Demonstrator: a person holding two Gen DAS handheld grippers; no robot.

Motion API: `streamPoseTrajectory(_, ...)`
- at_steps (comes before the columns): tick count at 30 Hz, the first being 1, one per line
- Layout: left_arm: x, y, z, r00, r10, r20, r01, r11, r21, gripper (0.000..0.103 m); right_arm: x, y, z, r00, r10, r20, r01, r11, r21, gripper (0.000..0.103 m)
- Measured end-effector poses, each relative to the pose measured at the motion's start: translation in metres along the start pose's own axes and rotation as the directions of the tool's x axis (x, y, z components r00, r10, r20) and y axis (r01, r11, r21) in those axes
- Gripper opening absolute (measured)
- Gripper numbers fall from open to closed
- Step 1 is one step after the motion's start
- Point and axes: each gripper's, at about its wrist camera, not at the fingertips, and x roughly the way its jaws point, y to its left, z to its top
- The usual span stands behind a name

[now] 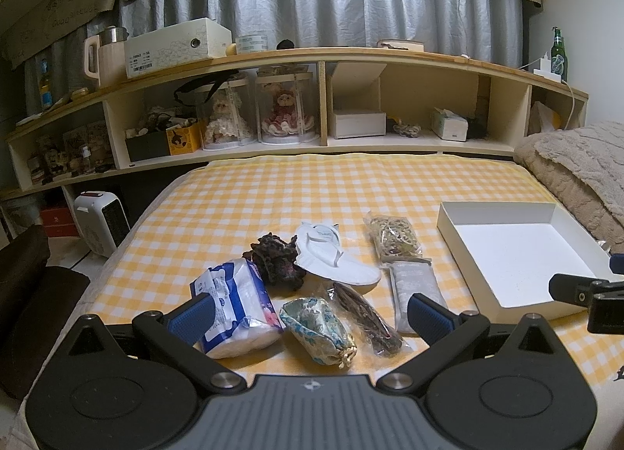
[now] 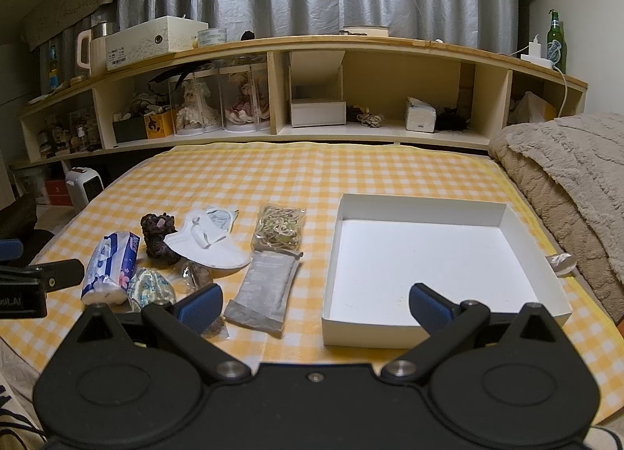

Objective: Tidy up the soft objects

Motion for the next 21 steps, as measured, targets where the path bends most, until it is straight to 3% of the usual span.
streamPoseTrajectory(8, 0.008, 0.003, 0.014, 1.000, 0.009, 0.015, -0.009, 0.999, -0.049, 0.103, 0.007, 0.000, -0.001, 1.000, -0.023, -0.013, 0.023, 1.000, 0.021, 0.103)
streamPoseTrajectory(16, 0.029, -0.002, 0.029, 0.998, 0.049, 0.041, -0.049, 0.999, -0.011, 0.103, 0.029, -0.008, 0.013, 0.996, 0.087, -0.022, -0.086, 0.995, 0.043, 0.103)
streamPoseTrajectory(21, 0.051, 0.000, 0.037, 0.997, 0.080, 0.008, -0.080, 0.996, -0.026, 0.103, 0.048, -0.006, 0.027, 0.996, 0.093, 0.005, -0.094, 0.995, 0.016, 0.103)
